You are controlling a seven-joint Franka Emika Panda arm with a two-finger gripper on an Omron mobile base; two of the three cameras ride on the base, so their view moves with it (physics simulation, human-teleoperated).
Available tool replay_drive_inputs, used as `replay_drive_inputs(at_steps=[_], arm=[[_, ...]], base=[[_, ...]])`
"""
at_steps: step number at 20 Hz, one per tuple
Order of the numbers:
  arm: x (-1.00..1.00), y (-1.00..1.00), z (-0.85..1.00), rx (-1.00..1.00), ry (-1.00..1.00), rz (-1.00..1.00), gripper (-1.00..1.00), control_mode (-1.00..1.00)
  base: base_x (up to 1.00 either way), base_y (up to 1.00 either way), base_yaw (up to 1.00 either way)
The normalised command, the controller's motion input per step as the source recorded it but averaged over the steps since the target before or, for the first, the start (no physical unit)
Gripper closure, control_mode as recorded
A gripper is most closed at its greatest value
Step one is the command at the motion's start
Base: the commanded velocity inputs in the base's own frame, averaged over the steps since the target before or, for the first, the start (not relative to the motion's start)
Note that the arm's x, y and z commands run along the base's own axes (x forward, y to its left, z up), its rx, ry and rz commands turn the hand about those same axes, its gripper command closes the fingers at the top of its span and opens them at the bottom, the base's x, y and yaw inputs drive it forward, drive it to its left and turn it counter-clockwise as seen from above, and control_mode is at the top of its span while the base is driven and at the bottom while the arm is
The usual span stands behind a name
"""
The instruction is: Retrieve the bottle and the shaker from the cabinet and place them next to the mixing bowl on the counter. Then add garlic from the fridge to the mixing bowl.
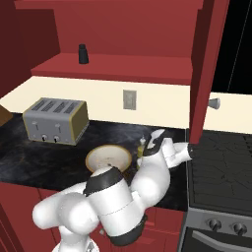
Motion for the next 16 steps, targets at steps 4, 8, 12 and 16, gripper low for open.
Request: replay_drive_inputs(at_steps=[4, 8, 12, 16], arm=[[0.04, 0.23, -0.29, 0.00, -0.01, 0.00, 1.00, -1.00], [0.00, 0.10, -0.11, 0.00, 0.00, 0.00, 1.00, -1.00], [0.00, 0.00, 0.00, 0.00, 0.00, 0.00, -1.00, -1.00], [0.00, 0.00, 0.00, 0.00, 0.00, 0.00, -1.00, -1.00]], base=[[0.00, 0.00, 0.00], [0.00, 0.00, 0.00], [0.00, 0.00, 0.00], [0.00, 0.00, 0.00]])
